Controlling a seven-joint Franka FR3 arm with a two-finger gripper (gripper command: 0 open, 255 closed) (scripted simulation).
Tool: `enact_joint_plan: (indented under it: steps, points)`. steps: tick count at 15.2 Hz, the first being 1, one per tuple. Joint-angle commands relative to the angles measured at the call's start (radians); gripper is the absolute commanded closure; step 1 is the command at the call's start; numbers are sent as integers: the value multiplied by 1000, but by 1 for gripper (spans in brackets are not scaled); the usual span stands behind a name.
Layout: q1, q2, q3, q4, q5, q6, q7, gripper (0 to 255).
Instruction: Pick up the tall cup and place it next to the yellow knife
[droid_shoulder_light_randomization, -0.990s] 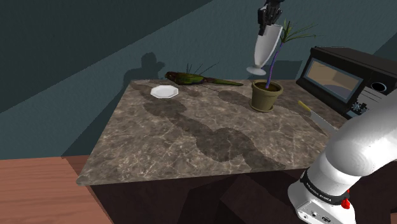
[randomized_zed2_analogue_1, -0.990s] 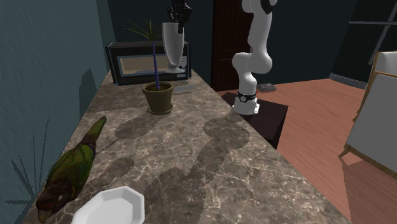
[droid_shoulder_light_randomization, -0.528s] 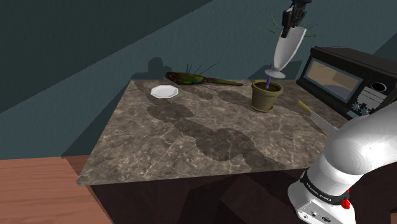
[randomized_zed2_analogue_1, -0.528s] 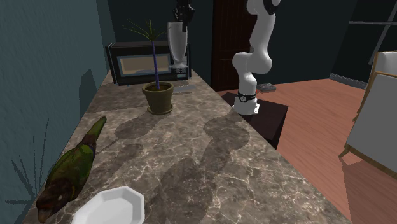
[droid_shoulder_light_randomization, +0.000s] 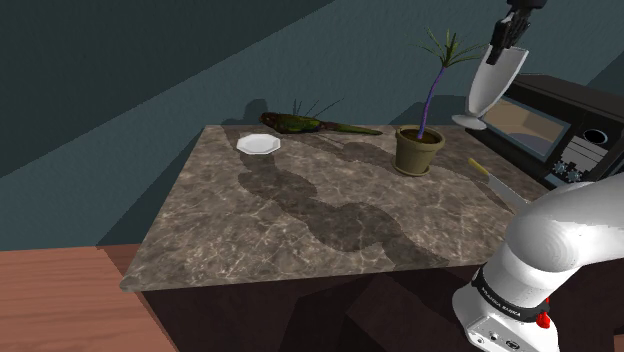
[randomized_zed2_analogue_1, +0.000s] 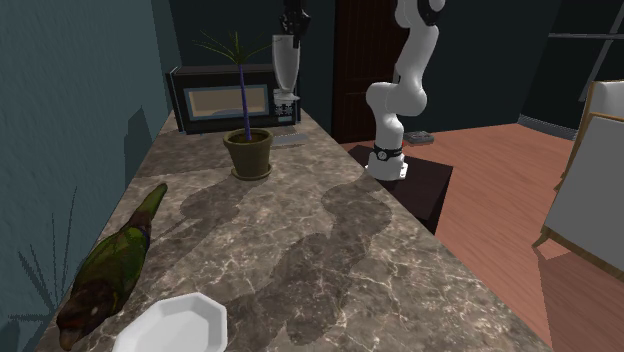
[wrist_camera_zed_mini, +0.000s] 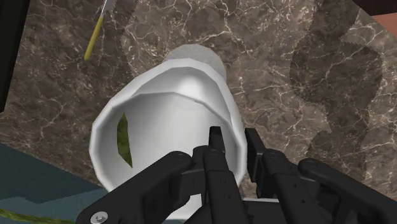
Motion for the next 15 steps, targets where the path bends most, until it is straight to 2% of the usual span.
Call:
enact_joint_plan:
  steps: [1,15]
  points:
    - [-10,-28,-12,-26,-14,3,-20,255]
    - [-30,-95,-28,-266,-43,176,-8,255]
